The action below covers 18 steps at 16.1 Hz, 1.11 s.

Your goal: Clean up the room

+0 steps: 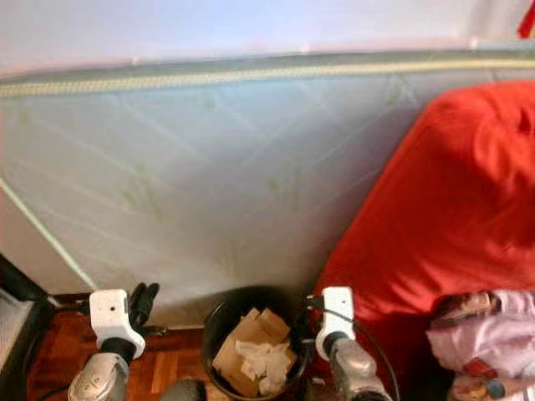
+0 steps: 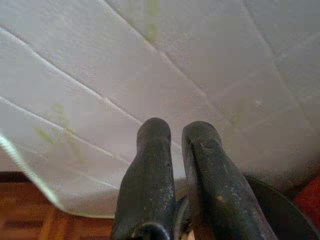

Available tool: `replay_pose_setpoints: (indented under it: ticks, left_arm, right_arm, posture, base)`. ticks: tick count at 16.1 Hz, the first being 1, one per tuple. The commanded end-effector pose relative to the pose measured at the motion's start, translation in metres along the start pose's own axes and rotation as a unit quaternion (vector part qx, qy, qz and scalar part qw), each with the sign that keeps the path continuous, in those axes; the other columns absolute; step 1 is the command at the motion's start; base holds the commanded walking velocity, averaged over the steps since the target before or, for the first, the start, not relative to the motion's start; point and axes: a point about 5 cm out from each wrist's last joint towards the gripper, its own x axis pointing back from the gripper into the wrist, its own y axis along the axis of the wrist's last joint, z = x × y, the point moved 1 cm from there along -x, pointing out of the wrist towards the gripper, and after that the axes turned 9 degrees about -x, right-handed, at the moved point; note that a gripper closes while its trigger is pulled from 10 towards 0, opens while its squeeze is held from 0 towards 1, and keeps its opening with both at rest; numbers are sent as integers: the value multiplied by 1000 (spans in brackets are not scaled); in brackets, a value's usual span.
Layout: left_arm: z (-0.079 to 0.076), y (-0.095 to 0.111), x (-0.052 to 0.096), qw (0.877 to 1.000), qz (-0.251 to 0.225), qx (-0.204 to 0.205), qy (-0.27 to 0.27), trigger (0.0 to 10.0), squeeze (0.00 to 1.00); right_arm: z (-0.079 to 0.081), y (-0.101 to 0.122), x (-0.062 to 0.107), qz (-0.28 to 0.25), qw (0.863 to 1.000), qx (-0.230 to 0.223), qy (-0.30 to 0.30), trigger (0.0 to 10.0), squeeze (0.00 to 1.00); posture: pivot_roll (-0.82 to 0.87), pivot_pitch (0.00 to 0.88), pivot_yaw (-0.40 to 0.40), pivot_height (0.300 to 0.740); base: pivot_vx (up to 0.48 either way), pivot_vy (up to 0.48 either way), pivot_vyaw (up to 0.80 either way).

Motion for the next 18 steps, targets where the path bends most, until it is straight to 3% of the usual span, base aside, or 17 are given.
replay_pose_setpoints:
  ticks: [1,6,9,13,18]
  left_arm:
    - [6,-9,4,1000,16,-5,7,10000,0]
    - [21,-46,7,995,93,-4,35,10000,0]
    - [21,-67,13,989,144,-2,29,10000,0]
    - [12,-100,22,972,237,-3,-3,10000,0]
    - [17,-112,30,959,282,-12,-2,10000,0]
  right_arm:
    - [-3,5,0,-14,1000,-2,-9,10000,0]
    - [-10,-27,10,42,999,4,-31,10000,0]
    - [-19,-38,16,58,997,-6,-52,10000,0]
    - [-48,-74,40,110,983,-46,-139,10000,0]
    - [-59,-89,53,118,974,-78,-177,10000,0]
  posture:
    - [174,12,10,709]
    - [165,0,16,713]
    - [159,0,20,713]
    - [138,0,61,713]
    - [123,0,84,713]
  base:
    - [0,0,0]
    - [0,0,0]
    - [0,0,0]
    - [0,0,0]
    - [0,0,0]
